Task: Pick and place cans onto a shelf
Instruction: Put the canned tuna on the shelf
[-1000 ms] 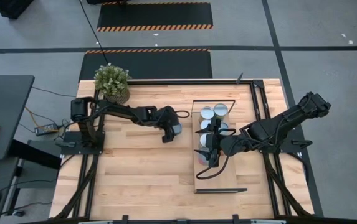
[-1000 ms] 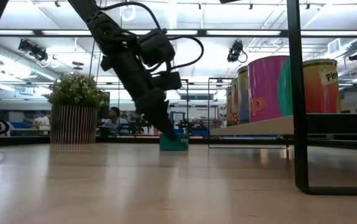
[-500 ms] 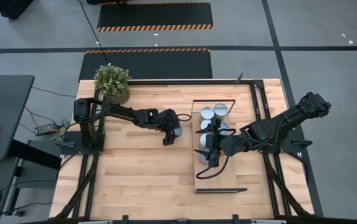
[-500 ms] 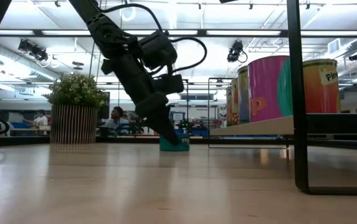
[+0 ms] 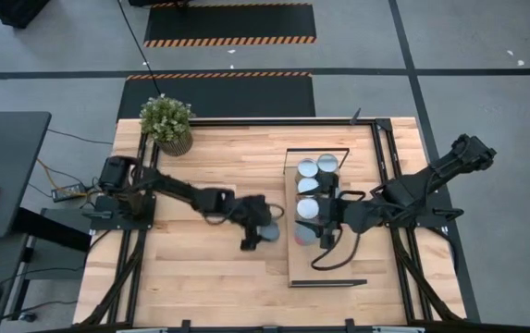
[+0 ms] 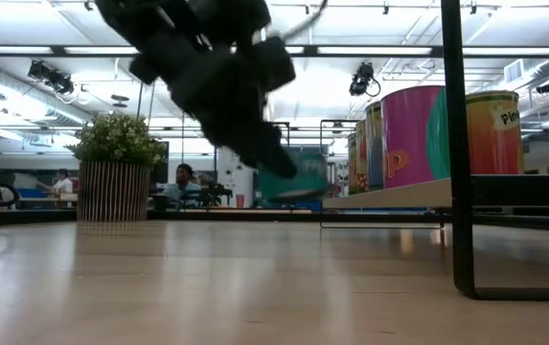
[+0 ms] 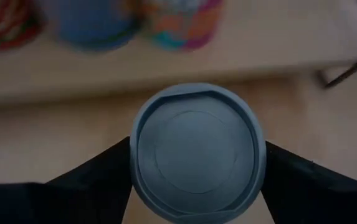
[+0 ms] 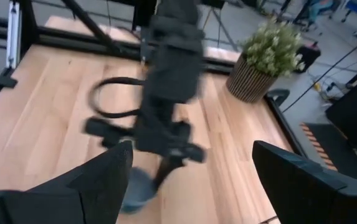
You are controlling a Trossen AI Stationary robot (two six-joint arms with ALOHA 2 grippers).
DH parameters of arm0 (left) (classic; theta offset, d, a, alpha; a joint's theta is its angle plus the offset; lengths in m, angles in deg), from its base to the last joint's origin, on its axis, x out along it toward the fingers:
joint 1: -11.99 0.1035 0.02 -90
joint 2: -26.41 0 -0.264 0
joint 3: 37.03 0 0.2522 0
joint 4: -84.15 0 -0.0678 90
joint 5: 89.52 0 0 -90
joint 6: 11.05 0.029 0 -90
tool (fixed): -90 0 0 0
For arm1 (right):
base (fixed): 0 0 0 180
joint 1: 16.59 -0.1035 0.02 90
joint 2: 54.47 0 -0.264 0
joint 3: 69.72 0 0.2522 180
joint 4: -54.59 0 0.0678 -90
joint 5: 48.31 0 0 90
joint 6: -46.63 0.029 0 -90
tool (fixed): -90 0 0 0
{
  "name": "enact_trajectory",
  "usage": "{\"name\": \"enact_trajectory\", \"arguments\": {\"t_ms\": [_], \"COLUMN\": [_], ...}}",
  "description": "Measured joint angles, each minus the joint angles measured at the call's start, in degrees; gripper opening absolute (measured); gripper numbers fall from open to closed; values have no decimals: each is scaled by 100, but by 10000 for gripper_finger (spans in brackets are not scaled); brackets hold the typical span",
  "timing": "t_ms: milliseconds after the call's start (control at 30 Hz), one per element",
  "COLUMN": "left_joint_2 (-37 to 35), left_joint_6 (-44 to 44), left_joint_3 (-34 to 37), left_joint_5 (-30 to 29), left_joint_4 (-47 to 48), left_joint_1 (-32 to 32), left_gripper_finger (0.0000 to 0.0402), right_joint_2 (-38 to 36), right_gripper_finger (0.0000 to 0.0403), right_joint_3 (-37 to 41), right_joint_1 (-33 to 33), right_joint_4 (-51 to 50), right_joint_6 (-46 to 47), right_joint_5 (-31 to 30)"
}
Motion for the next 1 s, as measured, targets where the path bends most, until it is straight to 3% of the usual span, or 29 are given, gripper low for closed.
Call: {"name": "enact_trajectory", "arguments": {"t_ms": [233,400,700,1000], "left_joint_2": [174,685,1205,1487], "left_joint_6": [-507,59,983,1292], "left_joint_3": [-706,-1355,-2003,-1998], "left_joint_5": [-456,-877,-933,-714], "left_joint_4": [-124,119,-82,-728], "left_joint_1": [-928,-1261,-1223,-1173], "left_gripper_finger": [296,296,297,298], "right_joint_2": [-57,-35,-19,-15], "right_gripper_finger": [338,338,338,338], "right_joint_3": [0,0,-2,-2], "right_joint_1": [-110,-176,-420,-427], "right_joint_4": [35,122,250,288], "right_joint_6": [50,123,158,103], "right_joint_5": [-266,-221,-284,-284]}}
